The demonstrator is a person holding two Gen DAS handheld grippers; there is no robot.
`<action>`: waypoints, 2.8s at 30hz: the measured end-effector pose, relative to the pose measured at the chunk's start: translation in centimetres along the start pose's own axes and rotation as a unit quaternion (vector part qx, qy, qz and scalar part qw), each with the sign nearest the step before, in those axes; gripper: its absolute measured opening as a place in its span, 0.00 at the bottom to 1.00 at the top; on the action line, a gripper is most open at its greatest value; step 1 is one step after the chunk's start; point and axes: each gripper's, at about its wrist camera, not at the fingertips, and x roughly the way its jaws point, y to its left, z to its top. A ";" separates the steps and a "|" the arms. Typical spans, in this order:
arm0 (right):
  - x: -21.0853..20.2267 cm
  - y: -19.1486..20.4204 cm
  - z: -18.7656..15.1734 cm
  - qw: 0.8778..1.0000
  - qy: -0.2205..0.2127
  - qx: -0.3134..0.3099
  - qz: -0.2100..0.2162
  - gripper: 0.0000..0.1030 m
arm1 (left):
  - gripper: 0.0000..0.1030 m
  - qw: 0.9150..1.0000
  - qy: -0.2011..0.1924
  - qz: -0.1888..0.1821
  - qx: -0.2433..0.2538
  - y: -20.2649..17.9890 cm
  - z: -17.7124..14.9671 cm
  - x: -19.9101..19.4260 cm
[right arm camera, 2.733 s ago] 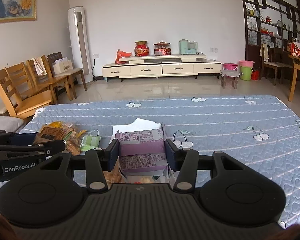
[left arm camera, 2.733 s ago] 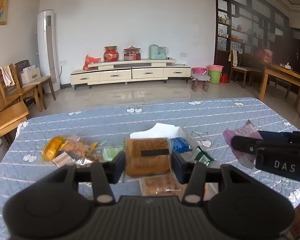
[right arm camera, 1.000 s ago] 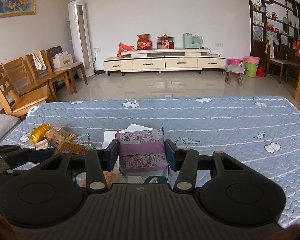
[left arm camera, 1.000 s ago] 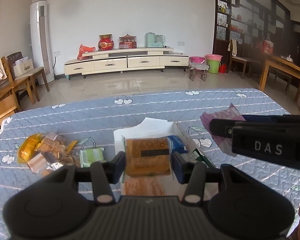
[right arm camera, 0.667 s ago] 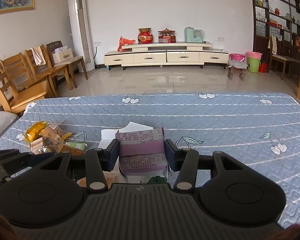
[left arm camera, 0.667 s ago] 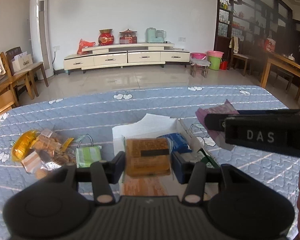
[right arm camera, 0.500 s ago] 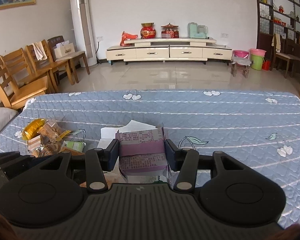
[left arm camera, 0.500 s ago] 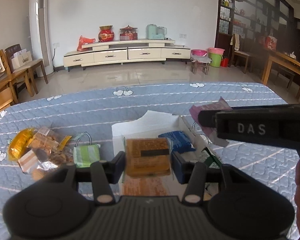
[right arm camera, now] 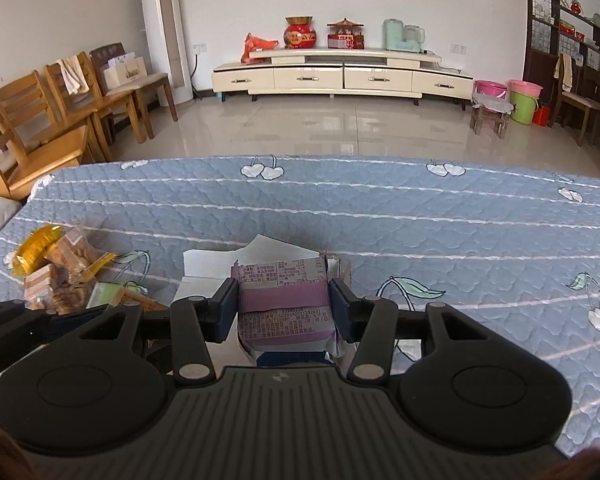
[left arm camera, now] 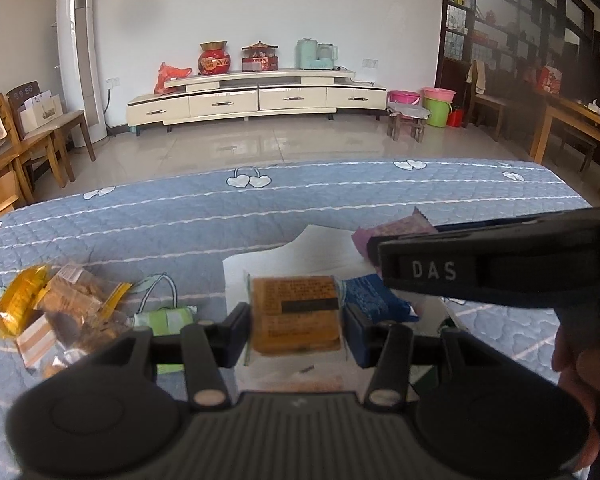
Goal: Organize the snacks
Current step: 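Lower brown pack into tray with left tool while right tool releases lavender box there, then withdraw both open tools from the tray back toward the snack pile, then grasp yellow square pack with green round label using left tool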
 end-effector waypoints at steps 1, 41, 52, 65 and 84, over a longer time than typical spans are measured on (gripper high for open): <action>0.2 0.0 0.0 1.000 0.001 0.000 0.000 0.59 | 0.48 1.000 0.002 0.000 -0.001 0.1 0.1 0.3; -16.5 4.6 -6.3 0.997 -0.051 -0.001 -0.063 1.00 | 0.98 0.998 -0.017 0.058 -0.021 3.2 -3.7 -12.3; -18.1 7.5 -7.7 0.997 -0.055 0.001 -0.045 1.00 | 0.98 0.995 -0.021 0.088 -0.033 5.7 -5.1 -14.5; -18.2 10.8 -8.4 0.998 -0.049 -0.021 -0.018 1.00 | 0.98 0.992 -0.022 0.107 -0.064 8.8 -6.4 -15.4; -15.3 12.9 -8.9 0.999 -0.031 -0.033 0.012 1.00 | 0.98 0.989 -0.022 0.119 -0.083 11.9 -8.8 -14.7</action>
